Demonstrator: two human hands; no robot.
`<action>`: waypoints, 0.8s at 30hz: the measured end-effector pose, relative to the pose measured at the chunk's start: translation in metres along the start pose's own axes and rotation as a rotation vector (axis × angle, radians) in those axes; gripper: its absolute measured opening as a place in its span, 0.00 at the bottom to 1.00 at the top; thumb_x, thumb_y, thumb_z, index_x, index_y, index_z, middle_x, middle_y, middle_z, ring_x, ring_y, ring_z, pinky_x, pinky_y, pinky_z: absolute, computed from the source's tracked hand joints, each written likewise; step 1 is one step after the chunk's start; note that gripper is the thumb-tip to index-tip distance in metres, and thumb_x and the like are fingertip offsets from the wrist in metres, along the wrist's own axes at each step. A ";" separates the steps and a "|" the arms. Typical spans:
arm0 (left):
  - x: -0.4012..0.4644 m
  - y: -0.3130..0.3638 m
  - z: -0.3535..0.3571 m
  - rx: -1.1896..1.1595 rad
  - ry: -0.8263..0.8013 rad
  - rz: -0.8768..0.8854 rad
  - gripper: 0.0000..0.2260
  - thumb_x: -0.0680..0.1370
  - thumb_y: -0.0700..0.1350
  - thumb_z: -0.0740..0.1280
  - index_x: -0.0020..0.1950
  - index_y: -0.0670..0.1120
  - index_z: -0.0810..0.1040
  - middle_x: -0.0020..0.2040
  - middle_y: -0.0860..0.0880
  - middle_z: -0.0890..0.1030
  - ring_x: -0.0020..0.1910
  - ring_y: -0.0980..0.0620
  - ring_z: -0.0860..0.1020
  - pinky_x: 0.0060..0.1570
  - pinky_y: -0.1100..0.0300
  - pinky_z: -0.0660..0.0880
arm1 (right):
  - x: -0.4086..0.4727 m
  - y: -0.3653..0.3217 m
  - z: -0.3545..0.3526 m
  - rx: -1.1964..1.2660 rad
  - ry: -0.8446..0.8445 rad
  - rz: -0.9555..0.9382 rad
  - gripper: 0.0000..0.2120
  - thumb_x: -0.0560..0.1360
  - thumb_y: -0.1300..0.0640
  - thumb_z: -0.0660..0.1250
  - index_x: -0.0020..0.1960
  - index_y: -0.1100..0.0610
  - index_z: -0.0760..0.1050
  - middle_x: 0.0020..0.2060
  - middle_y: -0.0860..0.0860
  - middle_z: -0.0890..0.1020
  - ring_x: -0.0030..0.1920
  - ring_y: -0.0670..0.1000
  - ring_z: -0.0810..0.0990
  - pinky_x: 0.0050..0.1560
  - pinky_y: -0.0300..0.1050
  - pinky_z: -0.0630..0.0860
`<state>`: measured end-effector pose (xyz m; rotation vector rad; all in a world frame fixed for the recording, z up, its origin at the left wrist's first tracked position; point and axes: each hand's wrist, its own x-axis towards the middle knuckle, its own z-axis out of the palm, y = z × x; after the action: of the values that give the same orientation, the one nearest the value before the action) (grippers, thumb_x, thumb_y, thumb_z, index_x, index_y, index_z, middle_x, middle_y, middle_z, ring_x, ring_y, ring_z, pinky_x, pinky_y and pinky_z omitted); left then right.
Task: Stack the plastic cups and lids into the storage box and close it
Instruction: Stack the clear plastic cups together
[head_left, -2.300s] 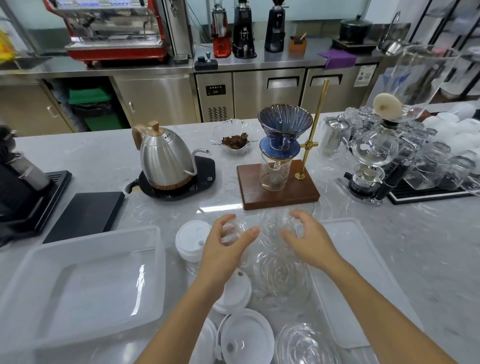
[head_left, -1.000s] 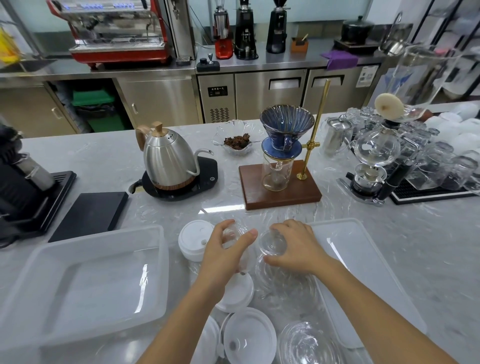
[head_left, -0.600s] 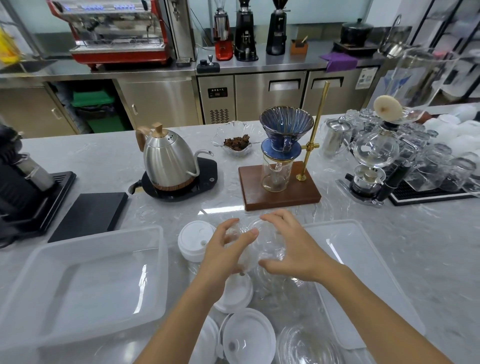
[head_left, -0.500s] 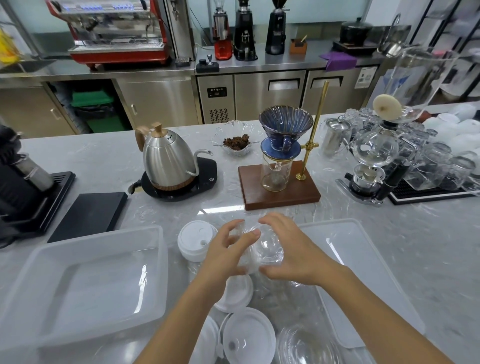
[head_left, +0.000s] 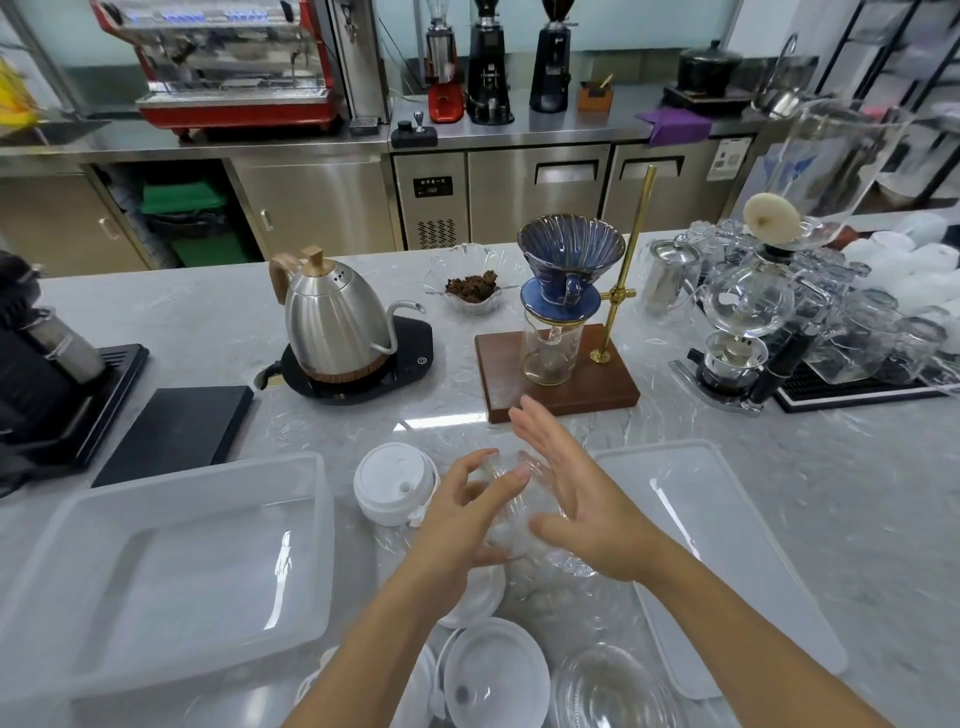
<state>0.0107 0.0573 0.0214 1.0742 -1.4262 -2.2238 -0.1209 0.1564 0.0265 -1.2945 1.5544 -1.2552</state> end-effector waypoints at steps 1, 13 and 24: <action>0.000 0.000 0.001 -0.028 0.000 -0.009 0.30 0.65 0.59 0.79 0.65 0.59 0.77 0.64 0.46 0.79 0.64 0.44 0.79 0.49 0.42 0.85 | 0.000 0.001 0.002 0.090 0.034 -0.001 0.41 0.74 0.62 0.67 0.79 0.40 0.51 0.79 0.40 0.60 0.78 0.38 0.58 0.76 0.41 0.61; -0.011 -0.003 0.022 -0.091 -0.034 0.065 0.26 0.68 0.57 0.77 0.65 0.59 0.78 0.65 0.41 0.80 0.60 0.49 0.84 0.55 0.38 0.82 | -0.005 0.004 0.045 0.348 0.409 0.117 0.31 0.79 0.33 0.46 0.70 0.46 0.75 0.69 0.42 0.77 0.73 0.44 0.70 0.77 0.55 0.60; -0.017 -0.002 0.019 -0.050 0.054 0.106 0.32 0.59 0.61 0.79 0.61 0.61 0.78 0.65 0.42 0.78 0.60 0.43 0.82 0.57 0.32 0.79 | -0.016 0.010 0.039 0.217 0.277 0.046 0.35 0.76 0.27 0.45 0.76 0.43 0.66 0.74 0.37 0.70 0.75 0.37 0.64 0.74 0.41 0.59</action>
<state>0.0087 0.0812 0.0314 1.0102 -1.3652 -2.1289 -0.0832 0.1635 0.0069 -0.9731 1.5731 -1.5777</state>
